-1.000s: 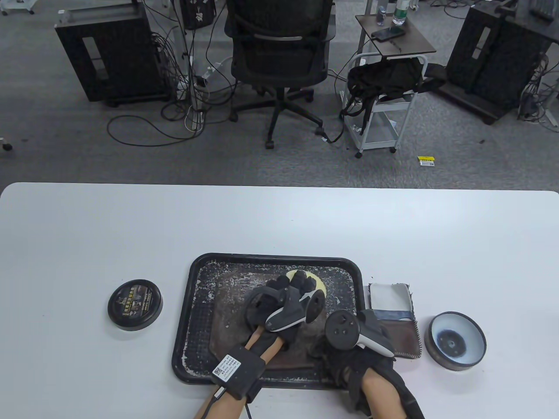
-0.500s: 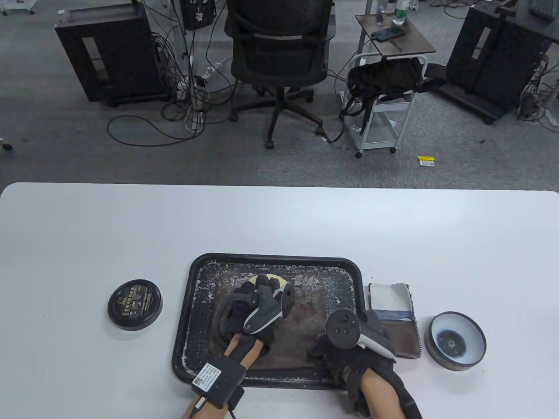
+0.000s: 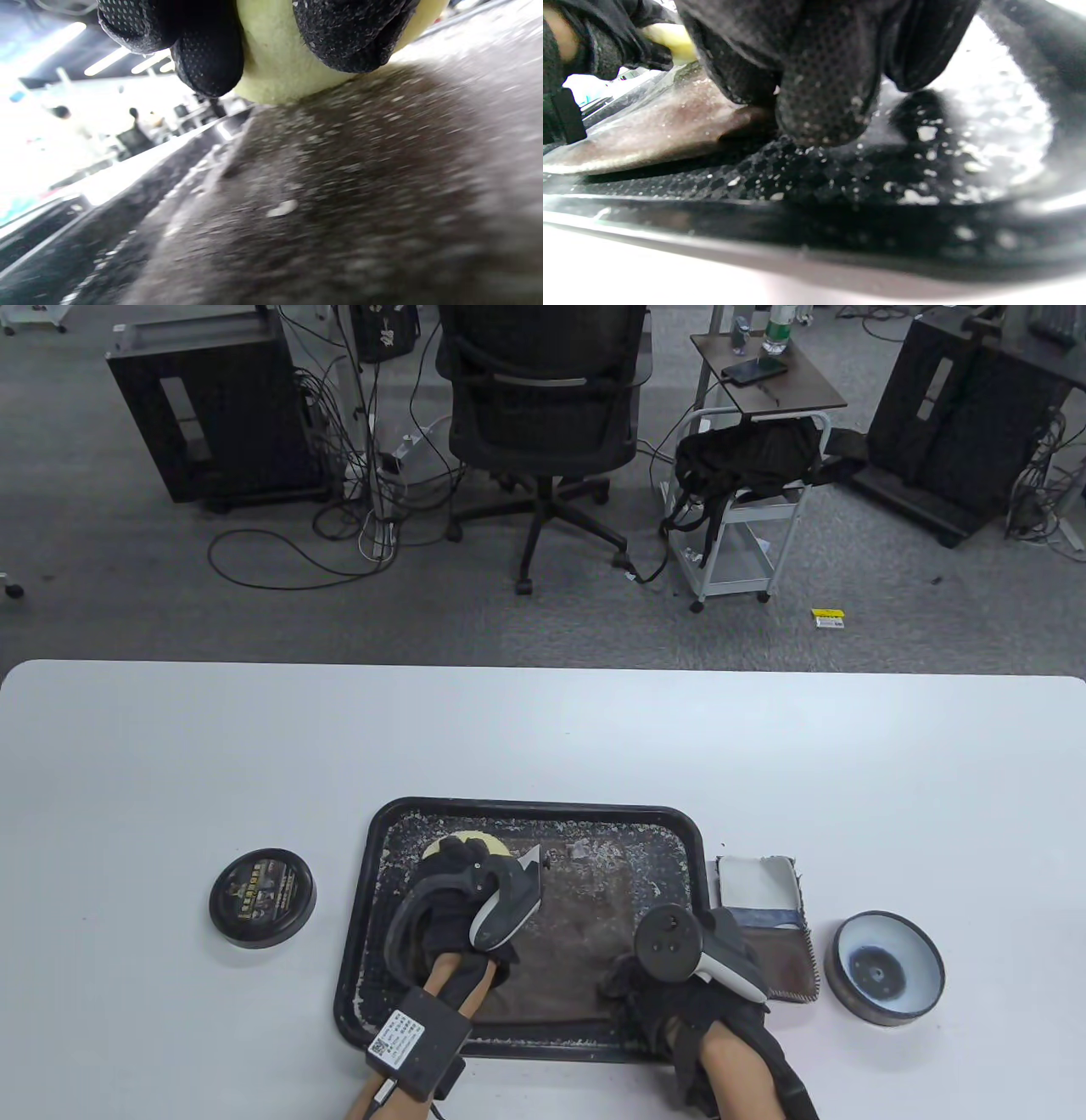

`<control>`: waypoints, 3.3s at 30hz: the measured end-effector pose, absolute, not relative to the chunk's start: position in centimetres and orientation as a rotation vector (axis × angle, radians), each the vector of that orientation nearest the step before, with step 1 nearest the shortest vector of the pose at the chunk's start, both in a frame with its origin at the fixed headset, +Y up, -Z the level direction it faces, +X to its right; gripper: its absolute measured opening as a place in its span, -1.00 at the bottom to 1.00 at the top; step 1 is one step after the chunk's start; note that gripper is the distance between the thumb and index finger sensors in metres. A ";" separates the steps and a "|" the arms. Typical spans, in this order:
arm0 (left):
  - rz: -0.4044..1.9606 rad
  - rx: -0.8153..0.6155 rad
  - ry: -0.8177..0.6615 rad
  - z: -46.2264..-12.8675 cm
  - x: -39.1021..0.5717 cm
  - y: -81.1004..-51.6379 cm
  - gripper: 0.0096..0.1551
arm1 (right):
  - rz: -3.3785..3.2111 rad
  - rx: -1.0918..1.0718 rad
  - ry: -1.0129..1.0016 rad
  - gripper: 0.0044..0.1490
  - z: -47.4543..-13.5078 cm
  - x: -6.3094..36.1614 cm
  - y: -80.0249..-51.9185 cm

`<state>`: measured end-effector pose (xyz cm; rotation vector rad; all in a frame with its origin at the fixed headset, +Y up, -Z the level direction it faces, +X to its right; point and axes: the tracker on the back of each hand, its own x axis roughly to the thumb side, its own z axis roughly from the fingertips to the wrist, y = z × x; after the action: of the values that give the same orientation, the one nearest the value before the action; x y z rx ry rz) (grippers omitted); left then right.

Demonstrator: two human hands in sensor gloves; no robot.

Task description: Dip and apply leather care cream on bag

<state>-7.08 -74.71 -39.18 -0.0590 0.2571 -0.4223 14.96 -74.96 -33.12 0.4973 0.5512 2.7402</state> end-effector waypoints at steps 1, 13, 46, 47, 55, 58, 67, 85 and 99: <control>-0.461 -0.060 0.284 -39.2 -7.4 -74.8 -0.32 | 2.740 0.496 0.552 -0.41 -33.1 15.0 -75.0; -0.559 -0.129 0.317 -38.8 -7.8 -74.6 -0.32 | 2.744 0.490 0.555 -0.41 -33.1 14.9 -75.0; -0.178 0.032 -0.235 -35.7 1.3 -73.0 -0.30 | 2.735 0.513 0.563 -0.41 -33.0 14.8 -75.2; -0.174 0.041 -0.253 -35.5 1.6 -72.9 -0.30 | 2.731 0.514 0.565 -0.41 -33.0 14.8 -75.2; -0.116 0.018 -0.348 -35.2 2.0 -71.9 -0.31 | 2.720 0.515 0.573 -0.41 -33.1 14.9 -75.2; -0.103 0.003 -0.357 -35.4 1.7 -71.9 -0.32 | 2.720 0.511 0.576 -0.41 -33.1 15.0 -75.2; -0.213 -0.050 -0.257 -36.2 -0.6 -72.7 -0.34 | 2.735 0.476 0.596 -0.40 -32.9 15.1 -75.2; -0.545 -0.155 0.125 -35.6 -7.1 -72.6 -0.35 | 2.712 0.445 0.635 -0.38 -32.9 15.3 -75.2; -0.557 -0.180 0.134 -35.5 -7.4 -73.1 -0.36 | 2.706 0.444 0.633 -0.38 -32.9 15.2 -75.3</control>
<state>-7.40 -73.08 -35.48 -0.1805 0.1337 -0.5566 15.24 -75.26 -32.89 0.4445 0.6327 2.7064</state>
